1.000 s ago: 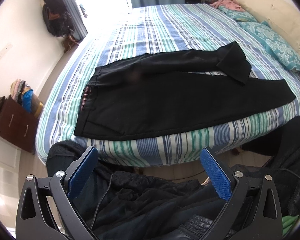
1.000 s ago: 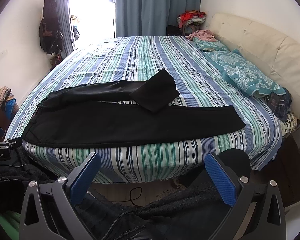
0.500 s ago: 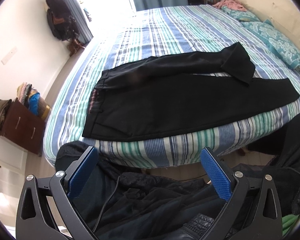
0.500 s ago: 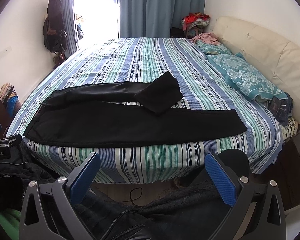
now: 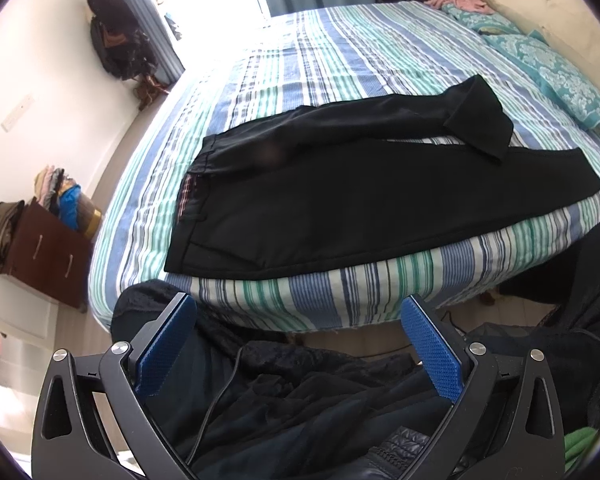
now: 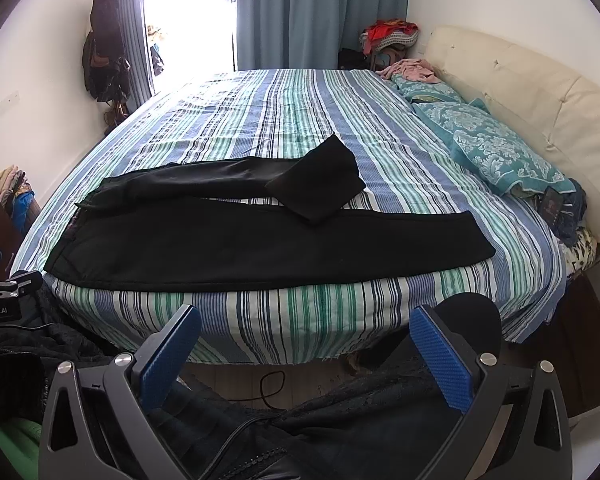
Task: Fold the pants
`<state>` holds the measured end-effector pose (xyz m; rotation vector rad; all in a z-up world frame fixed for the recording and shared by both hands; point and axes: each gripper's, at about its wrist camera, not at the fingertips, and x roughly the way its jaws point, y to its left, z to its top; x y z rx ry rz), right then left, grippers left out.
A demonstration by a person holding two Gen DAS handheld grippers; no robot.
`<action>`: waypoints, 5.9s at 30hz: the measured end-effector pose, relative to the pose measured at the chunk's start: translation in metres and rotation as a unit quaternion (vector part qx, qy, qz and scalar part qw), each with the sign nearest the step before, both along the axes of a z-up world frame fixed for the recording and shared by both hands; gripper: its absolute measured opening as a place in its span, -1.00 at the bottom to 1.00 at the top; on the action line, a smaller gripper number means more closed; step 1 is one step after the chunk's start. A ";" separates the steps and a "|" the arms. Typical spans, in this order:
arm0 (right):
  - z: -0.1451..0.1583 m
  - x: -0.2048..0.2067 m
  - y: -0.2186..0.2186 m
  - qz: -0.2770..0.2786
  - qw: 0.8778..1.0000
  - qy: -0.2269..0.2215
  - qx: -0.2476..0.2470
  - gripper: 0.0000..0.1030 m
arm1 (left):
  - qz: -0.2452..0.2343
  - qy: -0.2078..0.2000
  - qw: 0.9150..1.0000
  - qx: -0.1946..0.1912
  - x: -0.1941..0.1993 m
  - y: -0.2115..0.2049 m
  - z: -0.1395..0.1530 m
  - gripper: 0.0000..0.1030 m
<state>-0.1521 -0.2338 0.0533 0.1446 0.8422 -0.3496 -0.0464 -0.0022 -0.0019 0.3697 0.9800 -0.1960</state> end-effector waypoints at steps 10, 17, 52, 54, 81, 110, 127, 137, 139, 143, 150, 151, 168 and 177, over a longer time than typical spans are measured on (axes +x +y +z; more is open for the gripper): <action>-0.001 0.000 -0.001 0.000 1.000 0.002 0.003 1.00 | -0.003 0.002 1.000 -0.004 0.000 0.000 -0.001 0.99; -0.002 0.001 0.001 0.003 1.000 0.004 0.003 1.00 | -0.002 0.003 1.000 -0.004 0.001 0.000 -0.001 0.99; -0.010 0.015 0.011 0.026 0.999 0.038 -0.025 1.00 | -0.002 0.004 1.000 -0.022 0.008 0.002 -0.004 0.99; -0.008 0.014 0.012 0.025 0.998 0.035 -0.035 1.00 | -0.003 0.003 1.000 -0.024 0.008 0.002 -0.004 0.99; -0.016 0.021 0.013 0.050 0.998 0.041 -0.009 1.00 | -0.011 -0.011 0.995 -0.103 0.014 0.011 0.007 0.99; -0.187 0.319 -0.062 0.199 0.961 0.139 -0.136 -0.71 | 0.089 0.051 0.988 -0.112 0.062 0.027 -0.019 0.99; -0.105 0.222 -0.428 -0.206 0.962 0.025 0.177 0.15 | 0.018 0.044 0.998 -0.047 0.064 -0.025 -0.023 0.99; -0.133 0.238 -0.473 -0.171 0.962 0.043 0.207 0.34 | 0.017 0.081 0.997 -0.006 0.079 -0.048 -0.043 0.99; -0.135 0.262 -0.482 -0.151 0.969 0.055 0.188 0.34 | 0.011 0.083 0.996 0.009 0.081 -0.058 -0.047 0.99; -0.149 0.317 -0.499 -0.116 0.976 0.082 0.165 0.34 | 0.003 0.090 0.995 0.041 0.088 -0.076 -0.055 0.99; -0.196 0.390 -0.525 -0.090 0.971 0.137 0.175 0.31 | 0.003 0.107 0.991 0.079 0.102 -0.095 -0.070 0.99; -0.205 0.396 -0.526 -0.084 0.968 0.154 0.178 0.21 | 0.004 0.111 0.991 0.081 0.105 -0.097 -0.073 0.99; -0.146 0.452 -0.507 -0.033 0.994 0.105 0.005 -0.69 | -0.021 0.112 0.989 0.089 0.115 -0.127 -0.085 0.98; -0.171 0.369 -0.478 -0.110 0.991 0.055 0.055 0.31 | 0.038 0.068 0.997 -0.004 0.227 -0.067 -0.058 0.98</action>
